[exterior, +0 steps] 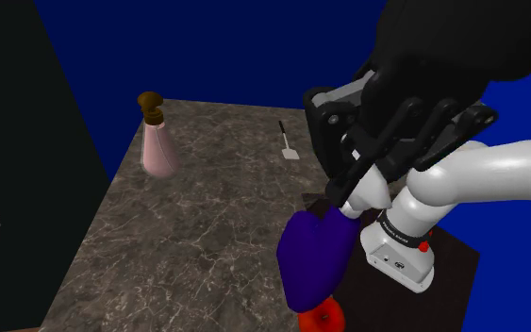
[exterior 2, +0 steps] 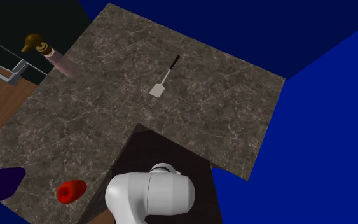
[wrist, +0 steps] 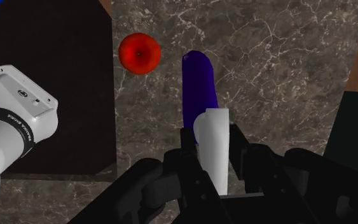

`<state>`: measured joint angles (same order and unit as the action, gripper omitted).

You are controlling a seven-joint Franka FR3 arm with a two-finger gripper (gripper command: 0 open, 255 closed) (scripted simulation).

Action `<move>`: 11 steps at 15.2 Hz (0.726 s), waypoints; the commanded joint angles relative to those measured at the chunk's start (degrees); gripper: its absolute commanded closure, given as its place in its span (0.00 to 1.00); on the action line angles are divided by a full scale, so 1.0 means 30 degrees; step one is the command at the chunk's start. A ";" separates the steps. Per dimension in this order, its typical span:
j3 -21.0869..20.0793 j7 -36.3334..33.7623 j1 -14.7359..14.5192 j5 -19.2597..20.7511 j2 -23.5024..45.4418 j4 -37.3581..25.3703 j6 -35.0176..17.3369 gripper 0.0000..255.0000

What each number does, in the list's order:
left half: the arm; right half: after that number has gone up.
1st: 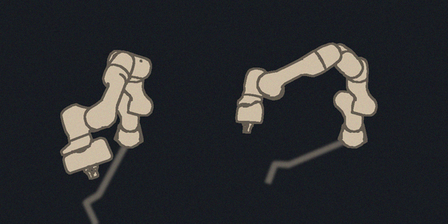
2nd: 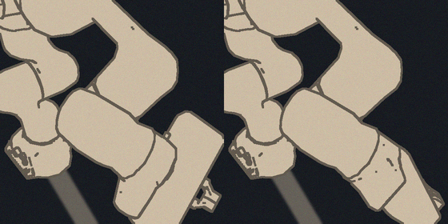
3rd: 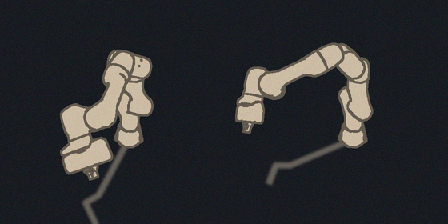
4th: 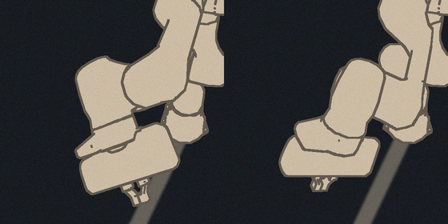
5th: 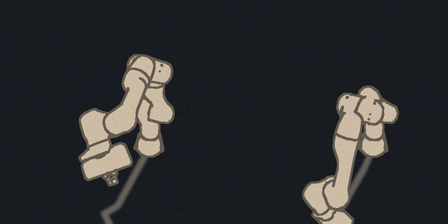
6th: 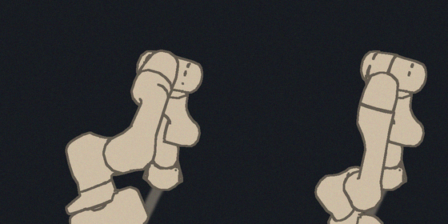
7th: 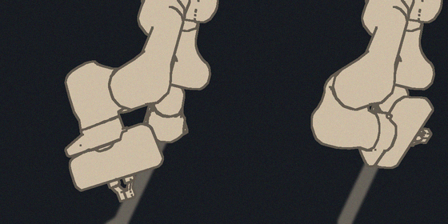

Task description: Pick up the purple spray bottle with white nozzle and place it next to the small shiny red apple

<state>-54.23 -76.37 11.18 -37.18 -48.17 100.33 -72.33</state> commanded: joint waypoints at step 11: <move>-0.0586 0.0741 -0.0914 -0.1004 -0.1588 0.3736 -0.2309 1.00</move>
<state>-55.95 -74.43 8.76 -39.96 -52.50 110.46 -78.67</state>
